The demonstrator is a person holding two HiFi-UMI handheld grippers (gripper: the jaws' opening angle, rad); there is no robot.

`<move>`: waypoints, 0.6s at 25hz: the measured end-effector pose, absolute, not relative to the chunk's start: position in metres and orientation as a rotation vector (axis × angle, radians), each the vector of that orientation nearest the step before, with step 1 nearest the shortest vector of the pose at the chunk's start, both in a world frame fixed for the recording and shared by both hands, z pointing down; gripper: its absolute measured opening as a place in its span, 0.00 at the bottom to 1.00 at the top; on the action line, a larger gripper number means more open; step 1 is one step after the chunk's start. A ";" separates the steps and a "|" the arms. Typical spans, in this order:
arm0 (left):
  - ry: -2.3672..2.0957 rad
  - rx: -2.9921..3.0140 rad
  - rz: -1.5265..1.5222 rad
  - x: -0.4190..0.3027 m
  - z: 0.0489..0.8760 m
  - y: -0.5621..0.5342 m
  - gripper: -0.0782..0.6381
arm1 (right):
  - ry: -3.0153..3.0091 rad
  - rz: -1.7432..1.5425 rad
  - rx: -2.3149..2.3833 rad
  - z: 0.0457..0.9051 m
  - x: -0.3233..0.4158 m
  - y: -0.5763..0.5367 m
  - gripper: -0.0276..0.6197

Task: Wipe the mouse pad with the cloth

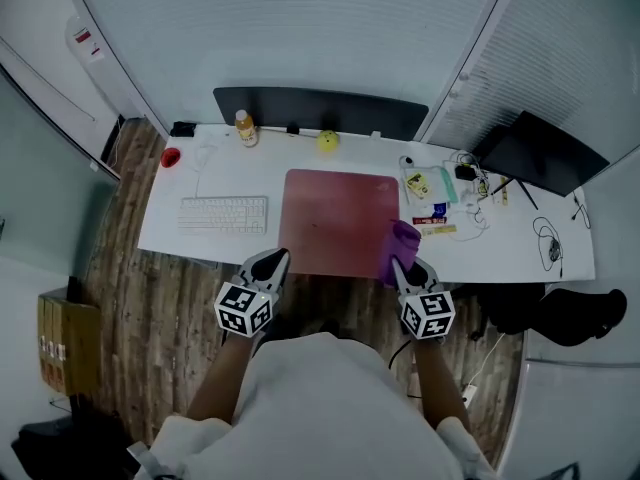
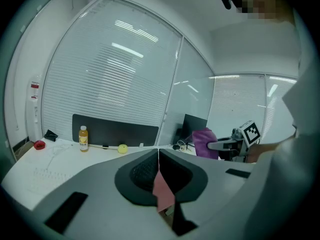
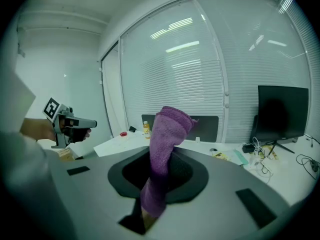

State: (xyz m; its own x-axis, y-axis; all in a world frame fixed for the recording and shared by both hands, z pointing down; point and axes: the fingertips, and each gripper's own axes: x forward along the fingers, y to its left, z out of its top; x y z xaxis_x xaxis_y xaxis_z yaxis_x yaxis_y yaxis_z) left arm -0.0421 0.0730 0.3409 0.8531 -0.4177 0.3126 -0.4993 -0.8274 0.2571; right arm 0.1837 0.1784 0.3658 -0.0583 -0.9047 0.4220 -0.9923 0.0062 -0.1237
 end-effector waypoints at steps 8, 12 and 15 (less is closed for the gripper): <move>-0.658 2.741 0.359 -0.074 0.328 0.074 0.14 | -2.041 0.501 2.044 0.341 0.163 0.176 0.16; -0.635 2.757 0.356 -0.088 0.320 0.069 0.14 | -2.030 0.496 2.076 0.330 0.151 0.176 0.16; -0.631 2.758 0.343 -0.097 0.316 0.062 0.14 | -2.024 0.487 2.085 0.325 0.142 0.173 0.16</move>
